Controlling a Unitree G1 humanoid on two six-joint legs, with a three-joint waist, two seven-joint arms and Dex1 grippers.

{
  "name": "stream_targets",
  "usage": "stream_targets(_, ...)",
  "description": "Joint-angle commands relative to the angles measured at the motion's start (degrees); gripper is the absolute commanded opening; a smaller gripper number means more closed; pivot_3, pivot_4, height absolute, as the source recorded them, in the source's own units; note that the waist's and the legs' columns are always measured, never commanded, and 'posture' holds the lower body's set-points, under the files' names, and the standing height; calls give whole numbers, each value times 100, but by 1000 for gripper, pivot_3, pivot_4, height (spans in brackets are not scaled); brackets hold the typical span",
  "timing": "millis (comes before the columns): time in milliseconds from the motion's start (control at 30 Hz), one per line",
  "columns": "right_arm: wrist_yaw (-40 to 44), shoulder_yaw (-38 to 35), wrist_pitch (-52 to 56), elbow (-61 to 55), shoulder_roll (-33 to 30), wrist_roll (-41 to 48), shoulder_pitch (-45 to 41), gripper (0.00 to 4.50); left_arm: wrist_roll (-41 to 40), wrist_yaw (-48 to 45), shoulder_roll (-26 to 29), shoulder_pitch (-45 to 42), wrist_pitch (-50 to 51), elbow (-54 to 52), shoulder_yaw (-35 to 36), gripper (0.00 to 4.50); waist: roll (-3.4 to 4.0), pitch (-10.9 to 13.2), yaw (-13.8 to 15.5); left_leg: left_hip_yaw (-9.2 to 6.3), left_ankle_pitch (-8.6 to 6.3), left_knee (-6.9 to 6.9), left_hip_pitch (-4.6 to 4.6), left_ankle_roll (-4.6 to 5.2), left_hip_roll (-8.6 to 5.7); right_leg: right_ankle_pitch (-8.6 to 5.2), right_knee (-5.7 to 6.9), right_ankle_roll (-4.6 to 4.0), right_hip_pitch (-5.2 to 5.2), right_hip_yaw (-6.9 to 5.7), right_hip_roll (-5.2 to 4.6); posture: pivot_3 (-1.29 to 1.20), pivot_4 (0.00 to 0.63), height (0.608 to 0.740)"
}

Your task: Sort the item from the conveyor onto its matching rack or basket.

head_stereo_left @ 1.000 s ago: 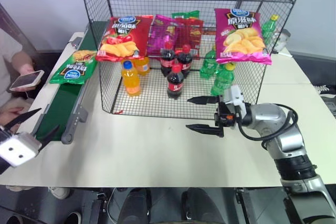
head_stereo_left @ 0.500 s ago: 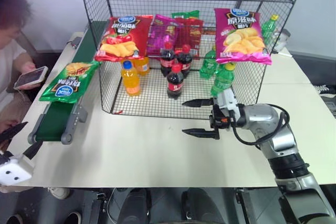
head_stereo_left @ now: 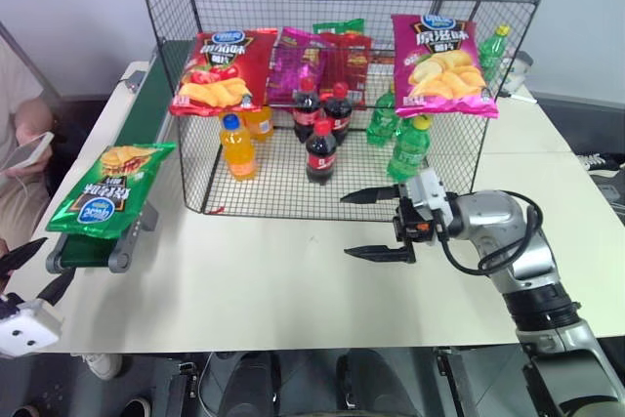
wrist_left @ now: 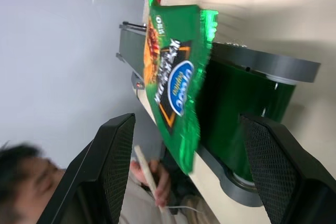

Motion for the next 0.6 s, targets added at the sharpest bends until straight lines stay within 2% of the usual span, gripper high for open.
stream_targets(33, 63, 21, -253, 37, -9, -103, -77, 4457, 70, 240, 55, 9, 149, -49, 22, 3332, 0, 0, 0, 0, 0, 0, 0, 0, 0, 0, 0, 0, 0, 0, 0, 0, 150, 739)
stream_targets(600, -3, -57, -312, 171, 23, -182, -227, 4457, 202, 630, 173, -289, 394, 269, -718, 3332, -1, 0, 2, 1, 0, -1, 0, 0, -1, 0, 0, 0, -1, 0, -2, 0, 150, 739)
